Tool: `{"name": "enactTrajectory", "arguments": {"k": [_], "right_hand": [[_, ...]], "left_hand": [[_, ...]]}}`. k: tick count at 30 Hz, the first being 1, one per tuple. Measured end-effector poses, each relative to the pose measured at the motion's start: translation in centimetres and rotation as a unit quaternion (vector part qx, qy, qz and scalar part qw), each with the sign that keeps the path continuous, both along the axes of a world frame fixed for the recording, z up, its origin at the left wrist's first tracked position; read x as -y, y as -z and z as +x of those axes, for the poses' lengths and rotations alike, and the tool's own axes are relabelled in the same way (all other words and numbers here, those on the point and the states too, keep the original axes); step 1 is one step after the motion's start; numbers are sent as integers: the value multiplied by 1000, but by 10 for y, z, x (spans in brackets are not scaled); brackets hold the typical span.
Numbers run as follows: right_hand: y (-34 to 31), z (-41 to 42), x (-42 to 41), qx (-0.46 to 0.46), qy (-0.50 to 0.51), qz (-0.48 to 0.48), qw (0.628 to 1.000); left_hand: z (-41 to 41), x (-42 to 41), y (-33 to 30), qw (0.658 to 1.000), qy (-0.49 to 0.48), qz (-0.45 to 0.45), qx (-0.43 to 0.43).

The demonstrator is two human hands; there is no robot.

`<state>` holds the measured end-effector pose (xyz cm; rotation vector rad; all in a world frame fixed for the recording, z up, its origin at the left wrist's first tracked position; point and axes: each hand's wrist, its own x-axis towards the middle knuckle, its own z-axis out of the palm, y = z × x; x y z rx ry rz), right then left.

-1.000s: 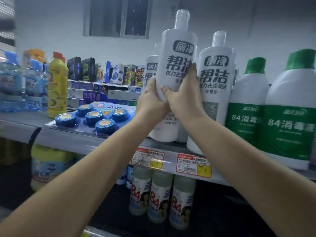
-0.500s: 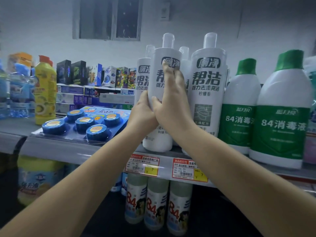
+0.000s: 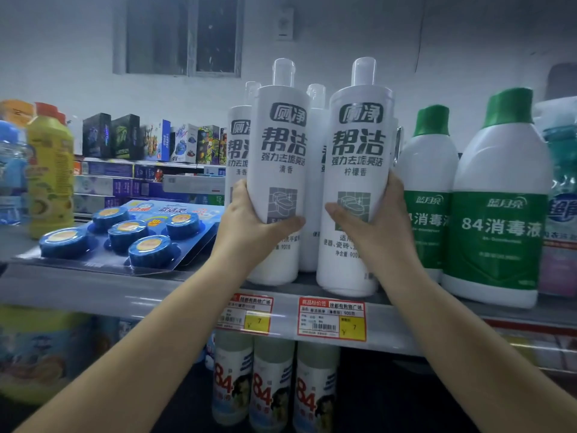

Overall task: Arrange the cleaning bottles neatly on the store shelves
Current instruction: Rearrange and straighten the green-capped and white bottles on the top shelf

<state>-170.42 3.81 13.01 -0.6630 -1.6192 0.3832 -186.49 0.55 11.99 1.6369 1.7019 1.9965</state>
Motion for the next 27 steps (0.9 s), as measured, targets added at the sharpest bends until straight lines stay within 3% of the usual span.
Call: {"name": "enactTrajectory", "arguments": {"k": [20,27], "right_hand": [[7,-43,-10,-54,-113,9,992],[8,-56,-9,-52,-104,19,993]], "left_hand": [[-42,15,1,1000,-18,2,9],[-54,14,0,999,37,-6,18]]}}
